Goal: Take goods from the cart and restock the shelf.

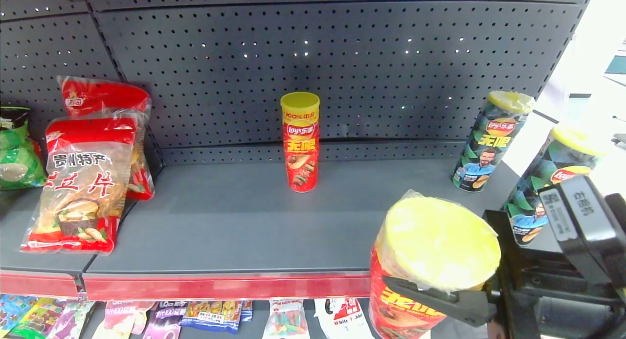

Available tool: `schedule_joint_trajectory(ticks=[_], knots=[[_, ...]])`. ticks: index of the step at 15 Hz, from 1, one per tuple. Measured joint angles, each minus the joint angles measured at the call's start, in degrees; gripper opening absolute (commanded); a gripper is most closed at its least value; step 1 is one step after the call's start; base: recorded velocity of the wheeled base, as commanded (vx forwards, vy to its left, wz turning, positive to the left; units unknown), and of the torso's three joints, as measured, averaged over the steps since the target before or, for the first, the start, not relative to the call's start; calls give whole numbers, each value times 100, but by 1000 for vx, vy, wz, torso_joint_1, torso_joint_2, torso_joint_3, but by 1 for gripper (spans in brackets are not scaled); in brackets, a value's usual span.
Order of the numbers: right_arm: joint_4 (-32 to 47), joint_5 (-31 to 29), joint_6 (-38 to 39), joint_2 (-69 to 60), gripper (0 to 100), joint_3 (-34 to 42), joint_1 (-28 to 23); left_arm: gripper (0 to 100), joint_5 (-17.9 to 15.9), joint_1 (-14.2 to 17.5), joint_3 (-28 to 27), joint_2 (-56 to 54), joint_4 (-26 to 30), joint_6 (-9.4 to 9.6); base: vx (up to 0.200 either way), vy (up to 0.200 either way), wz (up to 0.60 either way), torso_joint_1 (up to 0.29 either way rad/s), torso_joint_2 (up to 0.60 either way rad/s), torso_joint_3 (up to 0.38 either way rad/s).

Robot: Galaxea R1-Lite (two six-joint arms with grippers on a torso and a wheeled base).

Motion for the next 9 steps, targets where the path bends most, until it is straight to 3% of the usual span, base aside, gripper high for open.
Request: schedule_joint_trajectory(ticks=[1,4,9], knots=[[0,0,-2,-9,0,0,0,100,0,-1,0,0,0,-2,0,0,0,0,0,0],[2,4,-4,-44,0,94,0,100,0,0,0,0,0,5,200,0,0,-1,2,4],[0,0,-63,-74,0,174,0,100,0,0,0,0,0,5,0,0,0,0,0,0]])
